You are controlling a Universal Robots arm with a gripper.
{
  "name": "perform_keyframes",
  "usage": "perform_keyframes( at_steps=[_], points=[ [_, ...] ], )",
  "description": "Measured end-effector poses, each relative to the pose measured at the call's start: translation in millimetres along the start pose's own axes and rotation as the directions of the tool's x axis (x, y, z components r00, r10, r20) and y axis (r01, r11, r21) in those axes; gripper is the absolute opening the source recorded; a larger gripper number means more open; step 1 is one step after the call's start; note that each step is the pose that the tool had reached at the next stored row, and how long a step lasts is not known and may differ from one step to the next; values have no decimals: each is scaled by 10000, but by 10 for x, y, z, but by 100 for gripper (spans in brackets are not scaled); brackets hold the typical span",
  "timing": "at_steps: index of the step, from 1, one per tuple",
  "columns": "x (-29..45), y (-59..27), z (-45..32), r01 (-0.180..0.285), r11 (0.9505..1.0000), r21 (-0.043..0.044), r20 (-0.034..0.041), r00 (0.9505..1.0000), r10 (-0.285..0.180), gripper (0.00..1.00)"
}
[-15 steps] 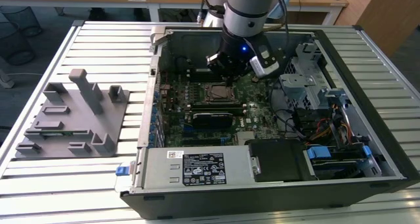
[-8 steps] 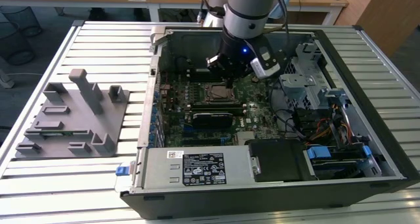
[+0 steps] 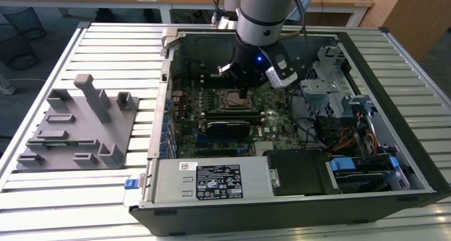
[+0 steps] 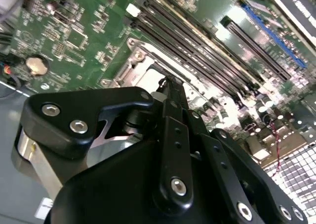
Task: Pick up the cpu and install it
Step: 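Install the second cpu locking lever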
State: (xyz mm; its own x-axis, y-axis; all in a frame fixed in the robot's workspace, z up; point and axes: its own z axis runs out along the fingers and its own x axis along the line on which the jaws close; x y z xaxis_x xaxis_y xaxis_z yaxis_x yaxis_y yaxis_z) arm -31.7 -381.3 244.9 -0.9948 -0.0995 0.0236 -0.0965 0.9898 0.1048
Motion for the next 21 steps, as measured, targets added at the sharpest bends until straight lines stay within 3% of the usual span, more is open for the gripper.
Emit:
perform_keyframes(
  at_steps=[6,11,14,21],
  points=[
    [133,-12,19,64,10000,2,-7,10000,-64,11],
    [152,-61,24,74,10000,3,-8,10000,-74,11],
    [210,-67,37,82,10000,3,-8,10000,-82,11],
    [255,-91,161,82,10000,2,-13,10000,-82,11]
  ],
)
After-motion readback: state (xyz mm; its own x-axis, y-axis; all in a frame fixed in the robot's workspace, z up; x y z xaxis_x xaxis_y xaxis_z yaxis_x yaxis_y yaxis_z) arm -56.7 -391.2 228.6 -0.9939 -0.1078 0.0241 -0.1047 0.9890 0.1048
